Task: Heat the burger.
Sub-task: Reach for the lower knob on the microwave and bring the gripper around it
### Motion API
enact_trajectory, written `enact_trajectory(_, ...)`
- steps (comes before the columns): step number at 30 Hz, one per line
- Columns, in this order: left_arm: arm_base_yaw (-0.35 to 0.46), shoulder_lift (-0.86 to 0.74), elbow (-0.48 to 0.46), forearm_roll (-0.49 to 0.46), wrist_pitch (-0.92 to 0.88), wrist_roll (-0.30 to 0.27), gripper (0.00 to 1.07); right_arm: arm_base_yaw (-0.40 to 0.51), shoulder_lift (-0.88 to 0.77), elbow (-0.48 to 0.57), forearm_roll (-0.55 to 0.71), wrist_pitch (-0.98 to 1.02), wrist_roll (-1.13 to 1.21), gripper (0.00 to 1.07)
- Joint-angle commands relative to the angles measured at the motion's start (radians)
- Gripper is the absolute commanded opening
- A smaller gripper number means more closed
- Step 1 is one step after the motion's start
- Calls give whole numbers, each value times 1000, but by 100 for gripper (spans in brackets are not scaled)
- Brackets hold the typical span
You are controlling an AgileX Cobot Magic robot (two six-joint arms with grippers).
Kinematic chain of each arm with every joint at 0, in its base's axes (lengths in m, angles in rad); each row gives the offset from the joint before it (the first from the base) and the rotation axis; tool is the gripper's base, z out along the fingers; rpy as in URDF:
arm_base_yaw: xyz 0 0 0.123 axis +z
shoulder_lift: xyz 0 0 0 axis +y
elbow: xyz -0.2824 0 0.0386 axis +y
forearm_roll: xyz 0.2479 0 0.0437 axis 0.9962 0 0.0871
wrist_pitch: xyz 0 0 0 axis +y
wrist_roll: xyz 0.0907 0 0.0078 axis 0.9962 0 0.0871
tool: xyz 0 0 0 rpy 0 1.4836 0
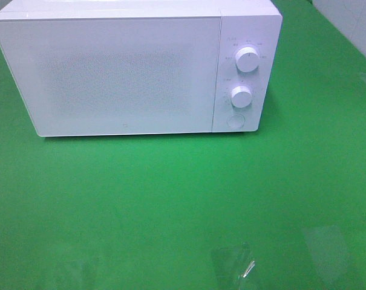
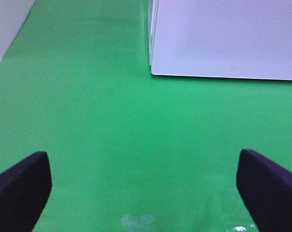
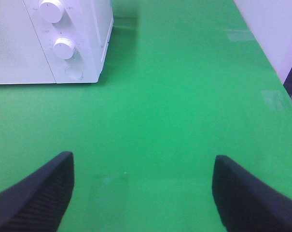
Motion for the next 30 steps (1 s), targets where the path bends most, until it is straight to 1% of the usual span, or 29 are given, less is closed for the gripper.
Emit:
enact_trajectory(1,2,-22,-1,-2,-13,-1,98,-3,-27,1,-4,-7,-6,75)
enact_trajectory(6,2,-22,-1,-2,-13,-1,98,-3,-13,-6,-32,-13,-2,75)
enact_trajectory(10,2,-21,-1,-2,-13,-1,98,-3,41,-33,-34,-20,-19,76)
enact_trajectory(11,2,-20,-1,-1,-13,-1,98,-3,79,-53,-38,-24,-22,76)
enact_trajectory(14,2,-16,-1,-1,-13,-1,98,-3,96,-59,-40,-31,-23,76)
enact_trajectory(16,2,-16,-1,-1,-13,-1,98,-3,173,-62,-63,-98,-25,76)
enact_trajectory(17,2,-16,-1,-1,-13,-1,98,-3,173,-62,-63,-98,-25,76)
enact_trajectory(18,2,-16,-1,-1,-13,-1,98,-3,216,-62,-64,-139,-25,76)
enact_trajectory(23,2,-16,-1,-1,-13,-1,98,-3,294,-62,-63,-214,-25,76)
enact_trajectory(27,2,-16,-1,-1,-13,-1,98,-2,379,-62,-63,-321,-25,76)
enact_trajectory(30,2,-16,-1,-1,-13,-1,98,-2,410,-62,-63,-358,-25,76)
